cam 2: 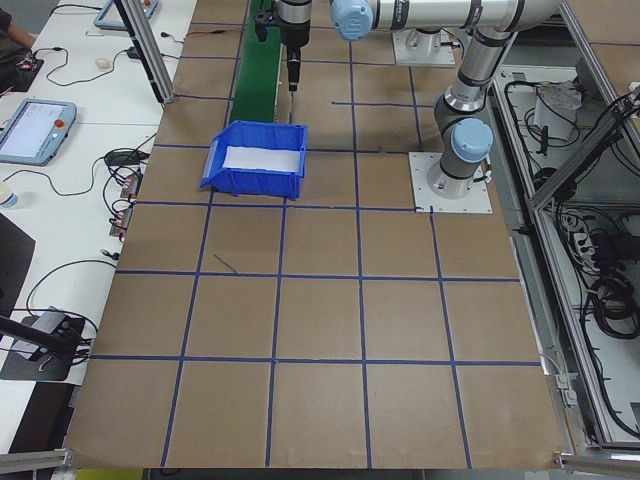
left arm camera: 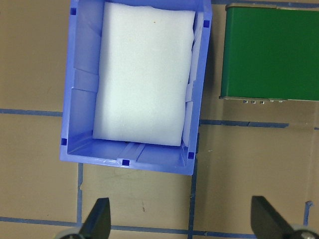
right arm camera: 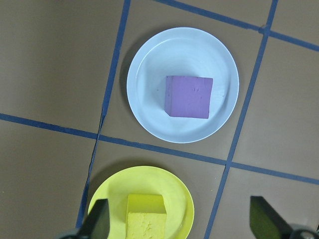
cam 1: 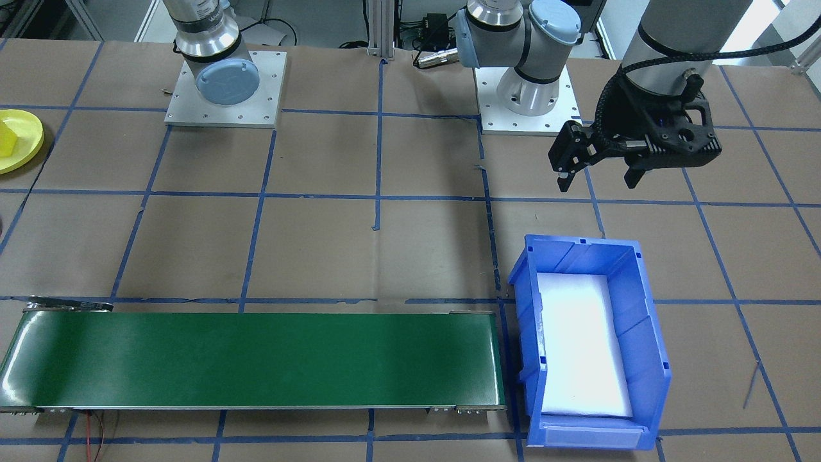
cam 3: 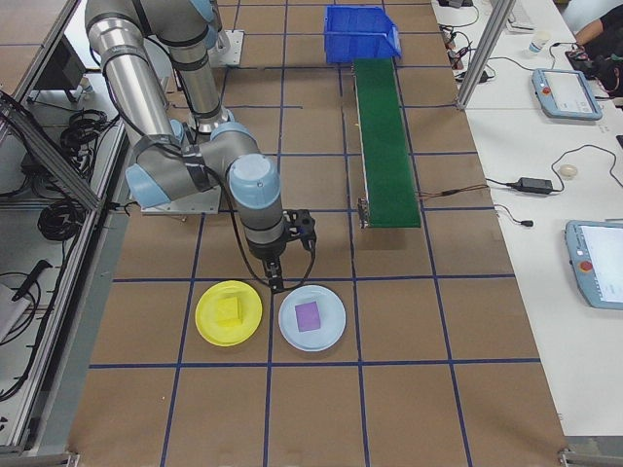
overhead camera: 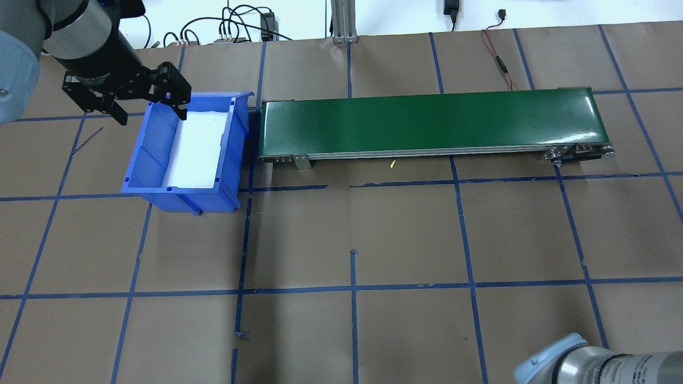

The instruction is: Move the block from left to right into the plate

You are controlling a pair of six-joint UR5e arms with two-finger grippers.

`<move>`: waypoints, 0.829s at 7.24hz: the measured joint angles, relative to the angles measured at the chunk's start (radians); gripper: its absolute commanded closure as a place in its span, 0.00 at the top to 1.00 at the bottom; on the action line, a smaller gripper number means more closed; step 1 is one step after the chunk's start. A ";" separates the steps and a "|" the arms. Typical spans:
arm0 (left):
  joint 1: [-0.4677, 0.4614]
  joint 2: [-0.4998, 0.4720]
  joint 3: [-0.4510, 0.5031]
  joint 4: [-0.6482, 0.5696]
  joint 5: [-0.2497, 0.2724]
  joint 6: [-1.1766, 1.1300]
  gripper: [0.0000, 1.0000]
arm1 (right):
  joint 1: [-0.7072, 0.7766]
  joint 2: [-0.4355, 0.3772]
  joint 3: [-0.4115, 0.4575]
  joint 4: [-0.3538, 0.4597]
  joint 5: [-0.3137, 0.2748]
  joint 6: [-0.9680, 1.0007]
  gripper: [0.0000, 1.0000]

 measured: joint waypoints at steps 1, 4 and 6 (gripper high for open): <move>0.000 0.000 0.000 0.000 0.000 0.000 1.00 | 0.036 -0.027 -0.011 0.012 0.005 0.001 1.00; 0.001 0.000 0.000 0.000 0.000 0.000 1.00 | 0.192 -0.098 -0.017 0.021 0.108 0.010 1.00; 0.001 0.000 0.000 0.000 0.000 0.000 1.00 | 0.370 -0.126 -0.028 0.048 0.140 0.100 1.00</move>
